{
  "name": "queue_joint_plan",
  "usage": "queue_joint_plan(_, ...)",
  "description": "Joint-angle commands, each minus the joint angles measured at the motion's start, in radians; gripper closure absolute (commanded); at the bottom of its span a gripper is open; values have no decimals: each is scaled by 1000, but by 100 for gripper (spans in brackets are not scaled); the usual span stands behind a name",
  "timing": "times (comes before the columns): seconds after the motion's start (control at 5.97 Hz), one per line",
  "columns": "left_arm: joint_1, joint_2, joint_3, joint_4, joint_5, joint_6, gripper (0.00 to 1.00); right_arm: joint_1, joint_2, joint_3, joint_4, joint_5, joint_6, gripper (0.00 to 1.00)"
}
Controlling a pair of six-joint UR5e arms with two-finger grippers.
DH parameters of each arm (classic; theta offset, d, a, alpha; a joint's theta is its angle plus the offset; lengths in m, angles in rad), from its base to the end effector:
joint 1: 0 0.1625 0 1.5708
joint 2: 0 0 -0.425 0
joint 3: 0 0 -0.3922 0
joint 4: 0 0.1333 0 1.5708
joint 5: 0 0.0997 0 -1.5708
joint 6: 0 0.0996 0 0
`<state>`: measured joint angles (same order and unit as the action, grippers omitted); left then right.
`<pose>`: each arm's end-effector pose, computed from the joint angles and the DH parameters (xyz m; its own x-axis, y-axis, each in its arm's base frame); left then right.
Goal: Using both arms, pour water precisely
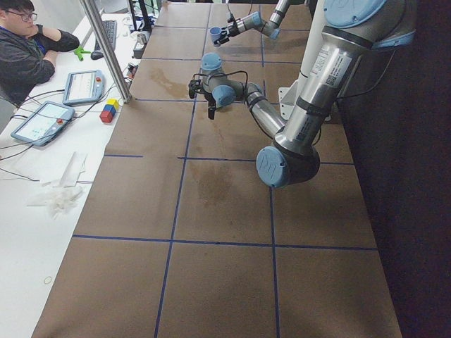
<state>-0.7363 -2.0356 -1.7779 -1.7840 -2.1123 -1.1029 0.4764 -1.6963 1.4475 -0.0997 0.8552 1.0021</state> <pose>0.4093 -0.4816 0.2752 0.5450 0.0277 -0.8380 0.0382 0.9976 0.0578 -0.2925 -0.3745 0.6127 0.7372 -0.0769 0.6713 -0.5899 0.4112 0.6949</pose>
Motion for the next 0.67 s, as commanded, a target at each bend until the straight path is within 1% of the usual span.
queue_joint_plan(0.0,0,0,0,0,0,0,0,2,-3,-18,0,-1,26,91)
queue_joint_plan(0.5,0,0,0,0,0,0,0,4,-17,-21,0,-4,32,91)
